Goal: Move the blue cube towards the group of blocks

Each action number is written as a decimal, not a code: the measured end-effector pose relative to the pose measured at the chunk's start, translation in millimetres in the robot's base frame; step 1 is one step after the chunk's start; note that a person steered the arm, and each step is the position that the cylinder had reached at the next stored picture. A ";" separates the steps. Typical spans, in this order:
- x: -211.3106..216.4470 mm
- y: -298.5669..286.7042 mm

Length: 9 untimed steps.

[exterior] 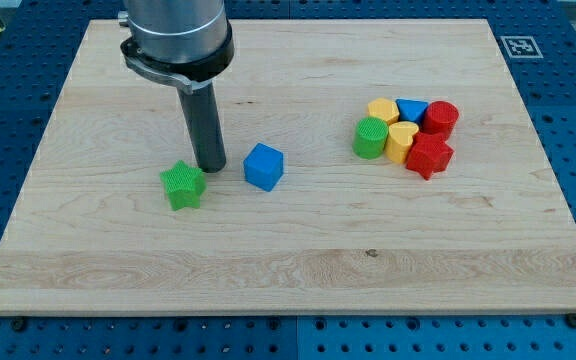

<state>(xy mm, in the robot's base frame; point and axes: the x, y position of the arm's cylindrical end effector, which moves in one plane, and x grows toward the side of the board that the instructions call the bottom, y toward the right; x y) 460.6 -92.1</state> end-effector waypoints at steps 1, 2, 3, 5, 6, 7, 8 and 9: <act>2.3 0.0; 5.2 0.0; 5.2 2.0; 5.2 16.3; 5.2 17.1; 5.2 17.1; 5.2 25.4; 5.4 46.1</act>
<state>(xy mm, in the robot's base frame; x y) 466.1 -46.0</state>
